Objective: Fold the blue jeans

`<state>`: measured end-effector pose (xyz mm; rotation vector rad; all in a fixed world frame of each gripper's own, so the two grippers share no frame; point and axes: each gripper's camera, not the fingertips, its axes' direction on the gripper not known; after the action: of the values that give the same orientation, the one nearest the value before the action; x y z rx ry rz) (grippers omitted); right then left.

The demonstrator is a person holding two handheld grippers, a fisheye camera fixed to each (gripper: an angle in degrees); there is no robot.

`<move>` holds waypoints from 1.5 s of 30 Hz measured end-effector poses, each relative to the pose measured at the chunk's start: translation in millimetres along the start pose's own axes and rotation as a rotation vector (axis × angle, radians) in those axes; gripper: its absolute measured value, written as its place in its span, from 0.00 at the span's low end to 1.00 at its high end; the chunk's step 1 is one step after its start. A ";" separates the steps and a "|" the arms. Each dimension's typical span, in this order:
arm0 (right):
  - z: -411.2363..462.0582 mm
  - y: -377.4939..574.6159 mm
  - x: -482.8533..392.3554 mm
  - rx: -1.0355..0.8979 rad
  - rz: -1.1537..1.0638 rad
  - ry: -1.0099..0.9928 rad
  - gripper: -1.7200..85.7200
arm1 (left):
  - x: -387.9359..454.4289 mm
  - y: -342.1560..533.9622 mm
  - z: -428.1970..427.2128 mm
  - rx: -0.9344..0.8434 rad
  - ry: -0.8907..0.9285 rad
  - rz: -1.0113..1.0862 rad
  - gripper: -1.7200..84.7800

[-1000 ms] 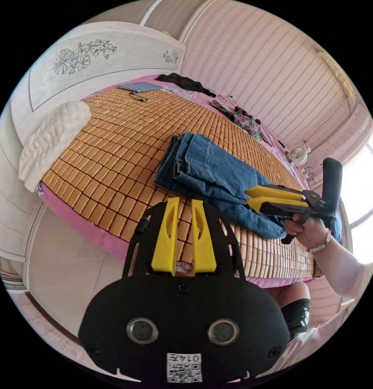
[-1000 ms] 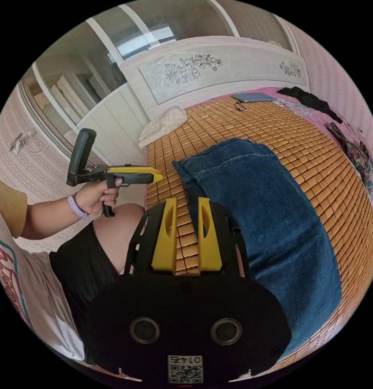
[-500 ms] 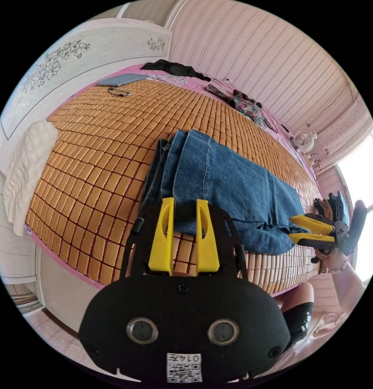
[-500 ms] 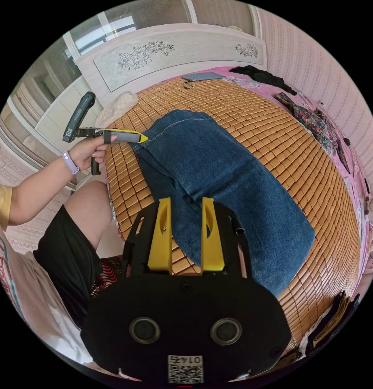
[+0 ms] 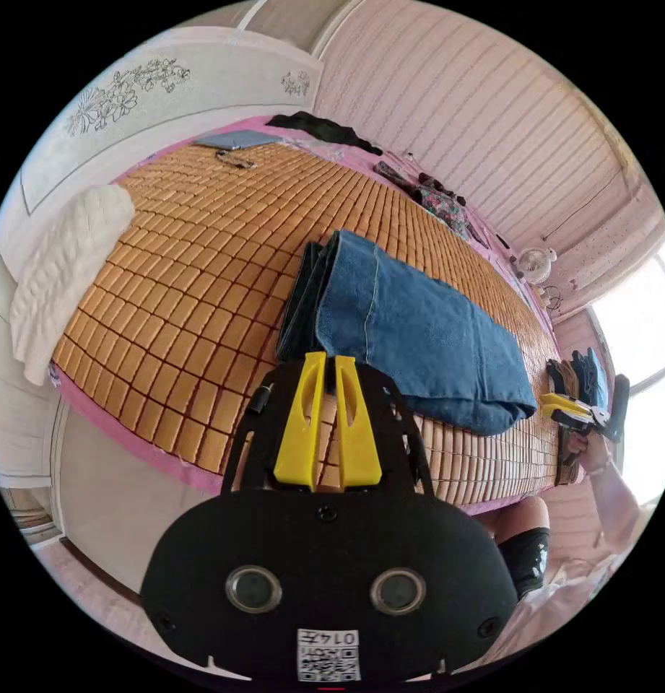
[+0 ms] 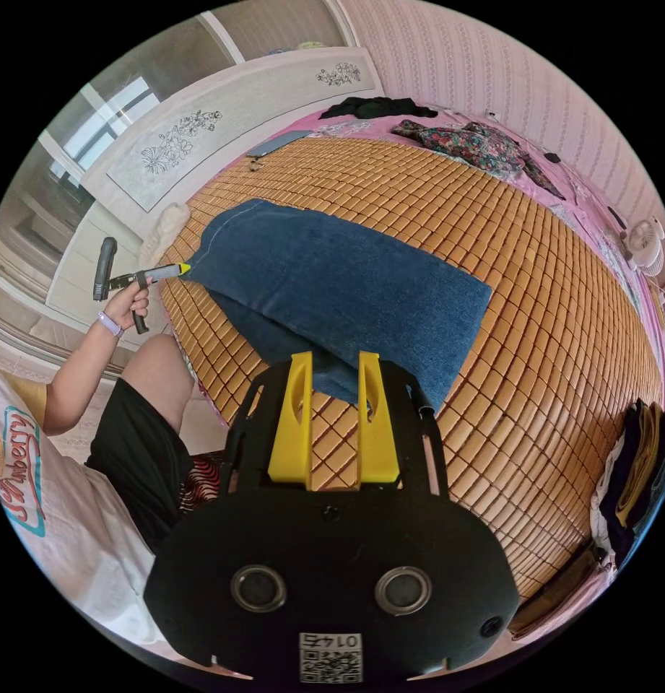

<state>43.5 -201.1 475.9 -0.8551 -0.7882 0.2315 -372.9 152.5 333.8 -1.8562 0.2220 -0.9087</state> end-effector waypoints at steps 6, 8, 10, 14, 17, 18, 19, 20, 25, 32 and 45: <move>13.2 -13.3 0.6 -0.007 -0.036 0.007 0.13 | -4.0 20.0 -37.9 0.171 -0.035 -0.074 0.10; 21.7 -18.7 -3.3 -0.024 -0.061 0.036 0.14 | -4.7 24.5 -39.5 0.201 -0.059 -0.083 0.11; 32.0 -24.2 -8.8 -0.043 -0.095 0.063 0.14 | -7.7 22.2 -28.8 0.144 -0.045 -0.095 0.10; 34.6 -25.4 -15.7 -0.016 -0.149 0.098 0.14 | -3.1 18.8 -12.0 0.061 0.018 -0.068 0.08; 33.5 -22.0 -14.3 -0.022 -0.182 0.118 0.13 | 2.2 22.2 -14.8 0.065 -0.012 -0.078 0.06; 33.3 -20.3 -11.0 -0.033 -0.181 0.121 0.12 | 6.7 23.9 -20.3 0.075 -0.032 -0.061 0.06; 32.2 -18.5 -6.8 -0.038 -0.175 0.125 0.12 | 10.4 24.6 -24.2 0.080 -0.044 -0.046 0.06; 31.1 -17.6 -4.6 -0.038 -0.169 0.127 0.12 | 22.3 25.6 -34.6 0.105 -0.087 0.014 0.05; 19.2 -14.5 20.5 -0.006 -0.066 0.134 0.11 | 88.1 5.6 -83.6 0.287 -0.132 0.258 0.03; 2.5 -18.4 57.6 0.010 0.083 0.113 0.12 | 49.2 -0.1 -126.4 0.388 0.030 0.141 0.02; 51.4 -33.1 129.8 0.042 0.468 0.056 0.09 | -11.0 20.7 -0.1 0.016 -0.136 -0.008 0.02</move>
<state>94.3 -130.2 589.8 -0.9944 -0.5196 0.6328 -375.7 148.4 310.9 -1.8965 0.1238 -0.7836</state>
